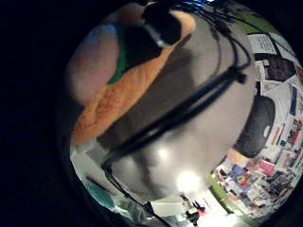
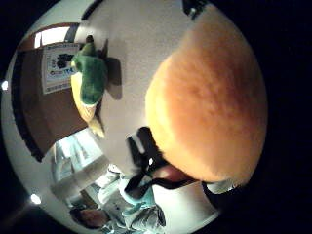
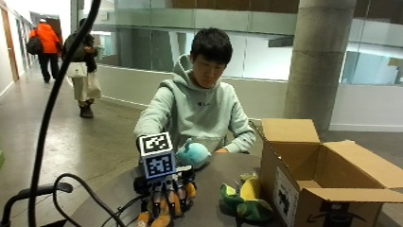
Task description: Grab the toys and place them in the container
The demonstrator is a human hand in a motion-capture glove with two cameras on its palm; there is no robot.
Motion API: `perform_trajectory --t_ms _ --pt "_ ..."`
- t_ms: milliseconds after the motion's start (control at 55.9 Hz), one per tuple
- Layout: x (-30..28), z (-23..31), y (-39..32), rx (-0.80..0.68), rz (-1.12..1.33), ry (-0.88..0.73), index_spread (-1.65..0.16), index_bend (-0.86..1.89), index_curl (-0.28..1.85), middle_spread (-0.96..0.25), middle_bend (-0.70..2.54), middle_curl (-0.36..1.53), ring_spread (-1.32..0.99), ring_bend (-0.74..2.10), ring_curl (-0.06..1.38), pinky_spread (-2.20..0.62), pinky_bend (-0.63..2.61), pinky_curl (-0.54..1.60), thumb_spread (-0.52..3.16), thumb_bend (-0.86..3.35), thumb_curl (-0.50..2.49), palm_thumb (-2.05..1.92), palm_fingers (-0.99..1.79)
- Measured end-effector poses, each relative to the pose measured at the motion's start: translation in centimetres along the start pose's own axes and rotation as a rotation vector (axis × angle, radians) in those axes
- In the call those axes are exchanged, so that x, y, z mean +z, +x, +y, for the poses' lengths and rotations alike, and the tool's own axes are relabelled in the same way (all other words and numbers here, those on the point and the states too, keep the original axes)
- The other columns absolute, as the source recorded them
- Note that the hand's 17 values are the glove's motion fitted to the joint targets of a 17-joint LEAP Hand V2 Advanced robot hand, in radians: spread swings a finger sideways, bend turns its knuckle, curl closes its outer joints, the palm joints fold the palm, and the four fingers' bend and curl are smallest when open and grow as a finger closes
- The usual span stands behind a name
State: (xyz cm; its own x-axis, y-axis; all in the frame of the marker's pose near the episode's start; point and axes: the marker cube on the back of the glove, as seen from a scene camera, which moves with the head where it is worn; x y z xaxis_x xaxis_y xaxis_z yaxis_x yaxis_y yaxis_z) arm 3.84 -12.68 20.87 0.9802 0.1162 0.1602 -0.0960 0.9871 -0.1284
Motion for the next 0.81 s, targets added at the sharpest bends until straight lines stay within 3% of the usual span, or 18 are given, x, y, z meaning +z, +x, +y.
perform_trajectory --t_ms 125,197,358,572,805 --pt "0.5 0.0 -1.2 -0.033 0.070 0.096 -0.30 0.64 0.41 -0.09 0.27 0.22 -0.01 0.20 0.05 0.06 0.74 0.32 1.20 0.10 0.27 0.22 0.32" --pt "0.6 0.0 -2.0 -0.060 0.094 0.144 -0.27 0.49 0.40 -0.11 0.47 0.29 -0.06 0.36 0.10 -0.01 0.76 0.32 1.22 0.19 0.34 0.39 0.57" --pt "0.1 0.9 -2.9 -0.062 0.081 0.041 -0.23 0.42 0.44 -0.17 0.52 0.35 -0.22 0.73 0.22 -0.21 0.94 0.41 1.06 0.25 0.47 0.60 0.87" --pt "-3.1 4.8 -5.7 -0.090 0.042 -0.144 -0.21 0.51 0.57 -0.20 0.64 0.44 -0.33 0.88 0.32 -0.32 1.05 0.50 0.87 0.19 0.58 0.62 0.89" --pt "-11.9 8.4 -10.7 -0.182 0.085 -0.060 -0.21 0.60 0.71 -0.21 0.73 0.55 -0.38 0.99 0.39 -0.35 1.12 0.55 0.76 0.14 0.68 0.62 0.81"
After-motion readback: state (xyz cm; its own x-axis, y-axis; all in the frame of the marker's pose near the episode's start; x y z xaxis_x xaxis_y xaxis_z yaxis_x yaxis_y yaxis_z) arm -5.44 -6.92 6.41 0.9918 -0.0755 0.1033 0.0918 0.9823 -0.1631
